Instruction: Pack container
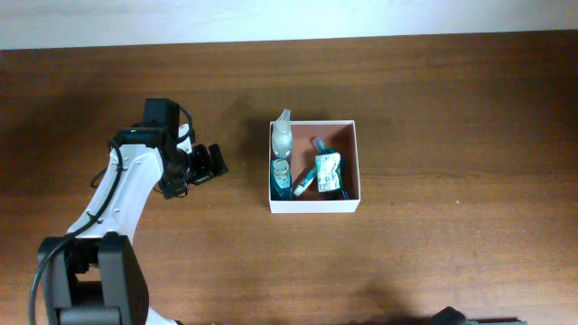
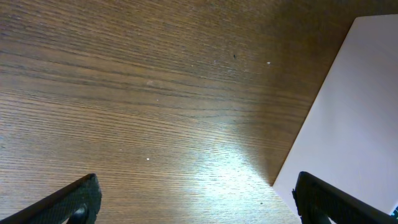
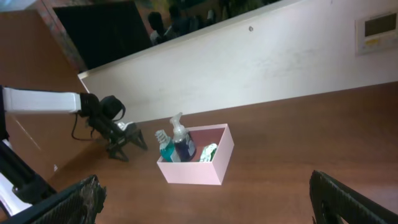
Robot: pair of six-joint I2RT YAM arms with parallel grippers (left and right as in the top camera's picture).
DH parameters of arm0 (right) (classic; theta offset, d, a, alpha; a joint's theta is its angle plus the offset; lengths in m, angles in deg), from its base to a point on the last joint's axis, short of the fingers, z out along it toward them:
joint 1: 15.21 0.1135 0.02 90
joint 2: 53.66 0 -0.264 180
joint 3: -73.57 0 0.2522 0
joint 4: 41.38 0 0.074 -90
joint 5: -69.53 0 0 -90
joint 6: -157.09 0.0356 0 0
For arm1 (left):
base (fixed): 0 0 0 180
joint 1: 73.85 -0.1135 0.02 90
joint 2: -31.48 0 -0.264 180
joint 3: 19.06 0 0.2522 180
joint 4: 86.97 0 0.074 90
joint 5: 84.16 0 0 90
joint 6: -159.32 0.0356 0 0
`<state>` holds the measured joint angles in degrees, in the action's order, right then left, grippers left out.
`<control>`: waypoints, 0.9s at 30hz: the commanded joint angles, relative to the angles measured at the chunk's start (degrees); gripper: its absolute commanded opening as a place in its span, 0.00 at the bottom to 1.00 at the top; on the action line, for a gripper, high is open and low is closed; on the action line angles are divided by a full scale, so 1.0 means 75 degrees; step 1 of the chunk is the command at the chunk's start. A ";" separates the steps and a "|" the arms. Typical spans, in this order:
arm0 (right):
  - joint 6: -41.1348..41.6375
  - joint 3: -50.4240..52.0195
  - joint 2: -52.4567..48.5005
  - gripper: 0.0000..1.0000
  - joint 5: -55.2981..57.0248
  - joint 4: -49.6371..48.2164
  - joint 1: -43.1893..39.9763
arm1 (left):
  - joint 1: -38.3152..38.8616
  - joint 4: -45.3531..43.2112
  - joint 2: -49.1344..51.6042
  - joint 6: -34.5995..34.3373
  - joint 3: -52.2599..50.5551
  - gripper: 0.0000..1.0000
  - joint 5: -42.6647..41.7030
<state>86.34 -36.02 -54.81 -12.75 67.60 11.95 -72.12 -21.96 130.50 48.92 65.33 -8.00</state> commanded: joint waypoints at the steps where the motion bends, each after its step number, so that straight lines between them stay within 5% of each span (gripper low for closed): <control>1: -0.0105 0.0003 0.0096 0.98 0.0111 0.0023 -0.0029 | -0.0006 0.0003 0.0082 0.0041 0.0061 0.99 0.0026; 13: -0.0105 0.0670 0.0102 0.98 -0.0379 -0.0828 -0.0029 | -0.0006 0.0003 0.0082 0.0041 0.0061 0.99 0.0026; 27: -0.0105 0.4450 0.0102 0.99 -0.2008 -0.3940 -0.0029 | -0.0006 0.0003 0.0082 0.0041 0.0061 0.99 0.0026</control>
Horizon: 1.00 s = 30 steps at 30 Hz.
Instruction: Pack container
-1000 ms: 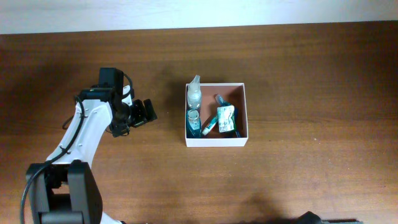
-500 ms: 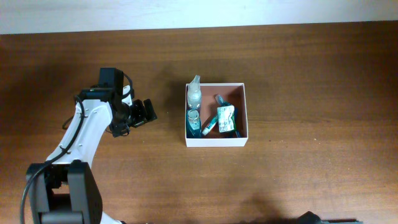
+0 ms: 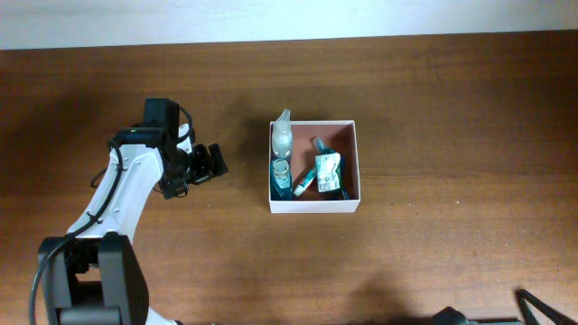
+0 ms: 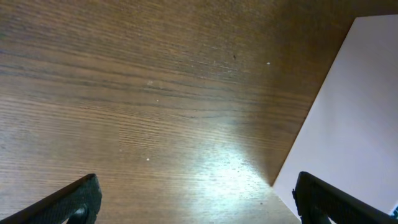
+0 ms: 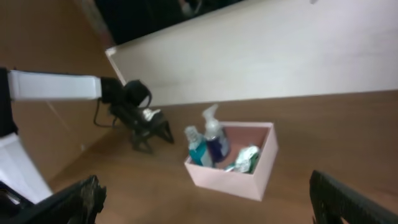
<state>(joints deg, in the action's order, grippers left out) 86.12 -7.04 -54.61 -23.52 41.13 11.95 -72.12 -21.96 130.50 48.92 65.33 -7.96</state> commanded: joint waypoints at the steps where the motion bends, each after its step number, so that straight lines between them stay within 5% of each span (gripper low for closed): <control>1: -0.0079 0.0924 0.0076 0.99 -0.0723 -0.0816 -0.0029 | -0.0006 0.0003 0.0082 0.0041 0.0061 0.99 0.0020; 19: 0.0358 0.5794 0.0073 0.98 -0.1064 -0.5729 -0.0023 | -0.0003 0.0003 0.0082 0.0041 0.0061 0.99 0.0020; 30: 0.0356 0.7131 0.0073 0.98 0.0702 -0.6155 -0.0023 | -0.0006 0.0003 0.0082 0.0041 0.0061 0.99 0.0020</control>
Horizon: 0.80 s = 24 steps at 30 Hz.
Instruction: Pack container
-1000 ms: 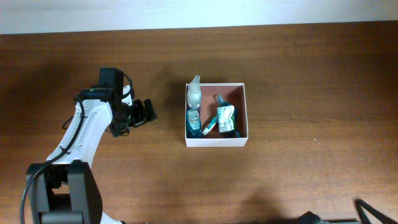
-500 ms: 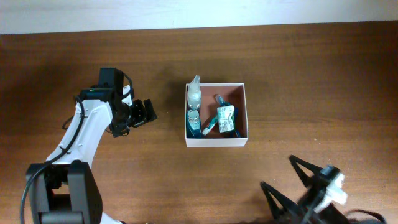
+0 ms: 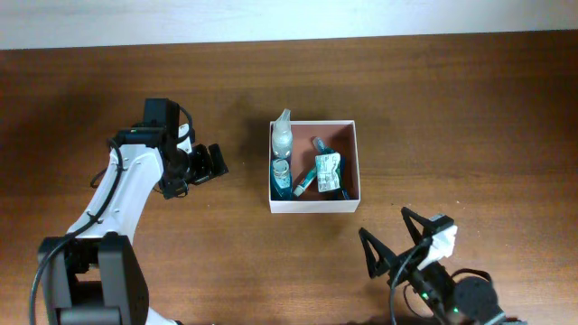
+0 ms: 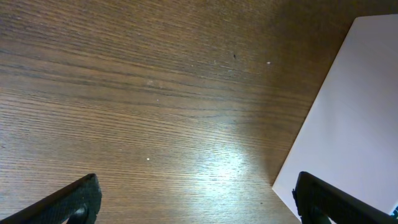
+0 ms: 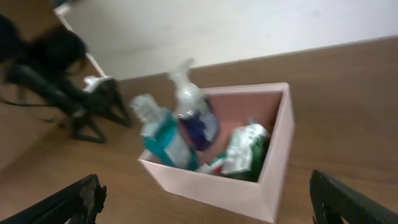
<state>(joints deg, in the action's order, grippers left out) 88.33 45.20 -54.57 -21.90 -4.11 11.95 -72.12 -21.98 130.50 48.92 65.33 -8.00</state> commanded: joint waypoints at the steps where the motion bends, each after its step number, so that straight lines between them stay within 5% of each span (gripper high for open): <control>1: 0.0061 0.0227 0.0067 0.98 0.0487 -0.0187 -0.0023 | -0.0006 0.0006 0.0082 0.0041 0.0061 0.99 0.0026; 24: 0.0012 0.1533 0.0067 0.99 0.0242 -0.1816 -0.0023 | -0.0006 0.0006 0.0082 0.0041 0.0061 0.99 0.0026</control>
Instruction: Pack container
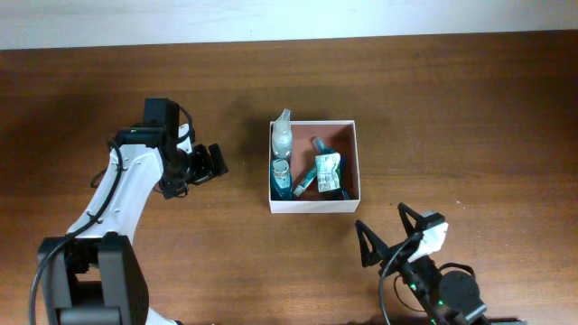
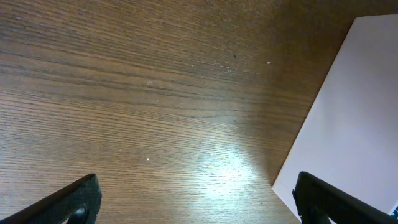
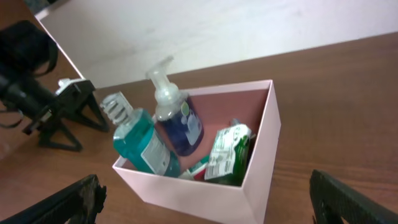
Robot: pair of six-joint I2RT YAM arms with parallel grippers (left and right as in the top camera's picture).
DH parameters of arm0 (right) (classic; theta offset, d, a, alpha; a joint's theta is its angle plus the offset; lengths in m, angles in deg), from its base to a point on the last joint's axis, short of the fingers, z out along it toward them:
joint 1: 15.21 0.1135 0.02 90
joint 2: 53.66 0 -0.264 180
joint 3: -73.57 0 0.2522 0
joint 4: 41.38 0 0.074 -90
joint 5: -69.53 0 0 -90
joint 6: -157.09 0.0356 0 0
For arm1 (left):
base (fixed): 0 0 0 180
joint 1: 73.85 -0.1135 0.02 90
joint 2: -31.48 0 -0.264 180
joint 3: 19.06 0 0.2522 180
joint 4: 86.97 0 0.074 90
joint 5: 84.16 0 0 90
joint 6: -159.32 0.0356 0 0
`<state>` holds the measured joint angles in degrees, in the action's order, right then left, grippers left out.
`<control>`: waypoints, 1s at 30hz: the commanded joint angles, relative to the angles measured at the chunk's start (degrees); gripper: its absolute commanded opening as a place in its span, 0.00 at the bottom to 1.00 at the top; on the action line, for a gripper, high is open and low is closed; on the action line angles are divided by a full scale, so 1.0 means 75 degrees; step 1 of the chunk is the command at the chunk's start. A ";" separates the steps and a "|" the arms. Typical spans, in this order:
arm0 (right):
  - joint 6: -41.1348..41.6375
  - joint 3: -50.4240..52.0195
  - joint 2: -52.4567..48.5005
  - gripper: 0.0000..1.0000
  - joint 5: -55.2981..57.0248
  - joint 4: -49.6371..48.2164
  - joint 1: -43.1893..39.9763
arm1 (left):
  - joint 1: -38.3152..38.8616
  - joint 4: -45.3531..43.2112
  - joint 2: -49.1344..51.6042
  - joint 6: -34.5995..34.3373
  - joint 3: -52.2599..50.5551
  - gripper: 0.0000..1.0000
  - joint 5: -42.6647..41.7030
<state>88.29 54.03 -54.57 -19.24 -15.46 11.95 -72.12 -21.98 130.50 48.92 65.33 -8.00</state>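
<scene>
A white box with a pink inside stands mid-table. It holds a pump bottle, a teal bottle and a green-white packet. The right wrist view shows the same box, pump bottle, teal bottle and packet. My left gripper hangs open just left of the box, over bare wood, its jaws wide with the box wall at the right. My right gripper is open and empty, in front of the box's near right corner.
The brown wooden table stretches around the box on all sides. A pale wall edge runs along the table's far side. My left arm reaches in from the near left.
My right gripper has shifted slightly toward the box, which now looks sharper and sits a little more to the left in the right wrist view. The left arm has not moved.
At first my right arm was outside the overhead view, its camera seeing the box from afar. Then it showed only at the bottom edge. Later it stood open near the box's front right corner, and now slightly closer. The left gripper stayed open beside the box throughout.
</scene>
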 commanded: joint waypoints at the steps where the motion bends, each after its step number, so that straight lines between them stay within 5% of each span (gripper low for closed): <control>1: 0.0012 0.0501 0.0067 0.98 -0.0216 -0.0510 -0.0023 | -0.0006 0.0006 0.0082 0.0041 0.0061 0.99 0.0026; 30: 0.0015 0.0615 -0.0396 0.98 -0.0274 -0.0801 -0.0023 | -0.0006 0.0006 0.0082 0.0041 0.0061 0.99 0.0026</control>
<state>88.31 58.00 -57.32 -21.38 -21.25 11.95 -72.12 -21.96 130.50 48.92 65.33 -8.00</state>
